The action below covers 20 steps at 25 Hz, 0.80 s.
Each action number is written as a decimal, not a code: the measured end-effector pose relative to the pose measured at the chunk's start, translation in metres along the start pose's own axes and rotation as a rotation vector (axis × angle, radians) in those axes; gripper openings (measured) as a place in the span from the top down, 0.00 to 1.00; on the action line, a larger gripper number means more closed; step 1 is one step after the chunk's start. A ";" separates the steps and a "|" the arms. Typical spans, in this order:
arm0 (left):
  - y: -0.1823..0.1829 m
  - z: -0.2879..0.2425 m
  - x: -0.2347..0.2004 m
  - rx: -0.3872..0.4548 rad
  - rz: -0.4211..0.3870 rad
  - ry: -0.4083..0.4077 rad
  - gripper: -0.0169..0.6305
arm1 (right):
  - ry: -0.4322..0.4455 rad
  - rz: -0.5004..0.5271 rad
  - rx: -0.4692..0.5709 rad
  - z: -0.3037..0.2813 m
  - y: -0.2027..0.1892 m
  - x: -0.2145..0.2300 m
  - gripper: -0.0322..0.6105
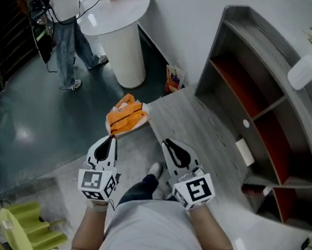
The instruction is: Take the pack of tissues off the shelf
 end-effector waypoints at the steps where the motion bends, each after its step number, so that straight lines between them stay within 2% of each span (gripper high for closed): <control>1: 0.000 0.000 0.000 0.000 0.000 0.000 0.95 | 0.008 0.010 -0.003 -0.002 0.000 -0.001 0.89; 12: 0.002 -0.002 -0.002 -0.004 -0.004 -0.004 0.95 | 0.007 0.011 -0.009 -0.006 -0.001 -0.002 0.89; 16: 0.002 -0.004 -0.001 -0.006 -0.005 -0.011 0.95 | -0.012 -0.005 0.019 -0.008 0.005 0.001 0.89; 20: 0.005 -0.008 0.003 -0.006 -0.009 -0.016 0.95 | -0.005 0.008 -0.007 -0.004 0.000 0.005 0.89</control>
Point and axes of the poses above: the fingertips, and each gripper's own axes: z backward along the fingers, x to its right, y out of its top, the point moved 3 cm from there along z, backward along the fingers, and after that the axes turned 9 degrees about y, right-handed, at the moved point
